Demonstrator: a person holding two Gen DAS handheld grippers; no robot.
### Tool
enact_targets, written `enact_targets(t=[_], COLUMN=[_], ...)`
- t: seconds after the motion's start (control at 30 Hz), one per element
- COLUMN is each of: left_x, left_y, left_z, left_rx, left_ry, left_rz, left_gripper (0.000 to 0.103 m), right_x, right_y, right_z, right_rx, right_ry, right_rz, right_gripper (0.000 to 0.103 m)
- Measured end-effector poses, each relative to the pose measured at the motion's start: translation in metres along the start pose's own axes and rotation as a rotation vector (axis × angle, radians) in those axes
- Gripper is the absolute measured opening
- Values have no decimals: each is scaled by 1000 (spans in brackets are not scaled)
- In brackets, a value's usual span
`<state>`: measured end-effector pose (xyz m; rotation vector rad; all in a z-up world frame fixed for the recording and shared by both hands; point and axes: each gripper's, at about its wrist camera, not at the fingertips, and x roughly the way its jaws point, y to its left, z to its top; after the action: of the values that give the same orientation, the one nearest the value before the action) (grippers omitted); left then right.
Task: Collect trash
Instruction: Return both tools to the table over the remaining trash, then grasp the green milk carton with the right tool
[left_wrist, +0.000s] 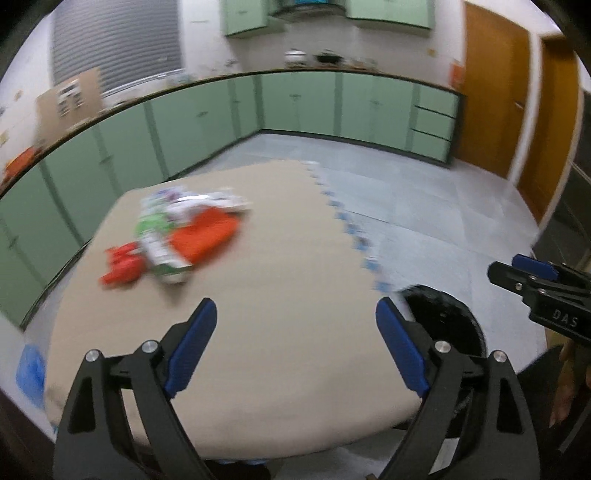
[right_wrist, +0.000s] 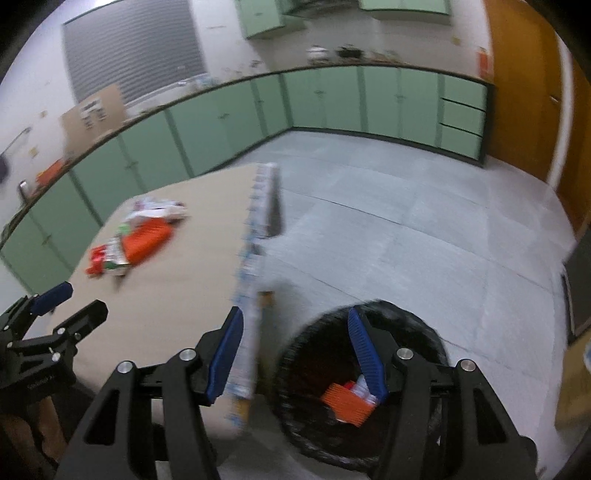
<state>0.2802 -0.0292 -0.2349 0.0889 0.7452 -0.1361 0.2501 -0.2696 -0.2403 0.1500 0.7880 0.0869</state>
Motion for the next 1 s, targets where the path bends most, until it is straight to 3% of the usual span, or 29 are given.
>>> enact_targets(t=[0.3, 0.57, 0.8, 1.0], left_x=[-19, -13, 8, 23], left_y=[120, 190, 232, 251], left_z=[-7, -19, -20, -25], left_rx=[-125, -209, -257, -286], left_ry=[-32, -19, -13, -5], left_rz=[187, 262, 282, 281], left_gripper=[85, 85, 85, 85], right_x=[40, 99, 149, 185], right_y=[138, 235, 280, 296], right_z=[21, 27, 25, 24], right_rx=[-221, -371, -459, -495], right_ry=[-15, 13, 29, 54], right_rz=[178, 268, 260, 236], right_gripper=[59, 59, 59, 59])
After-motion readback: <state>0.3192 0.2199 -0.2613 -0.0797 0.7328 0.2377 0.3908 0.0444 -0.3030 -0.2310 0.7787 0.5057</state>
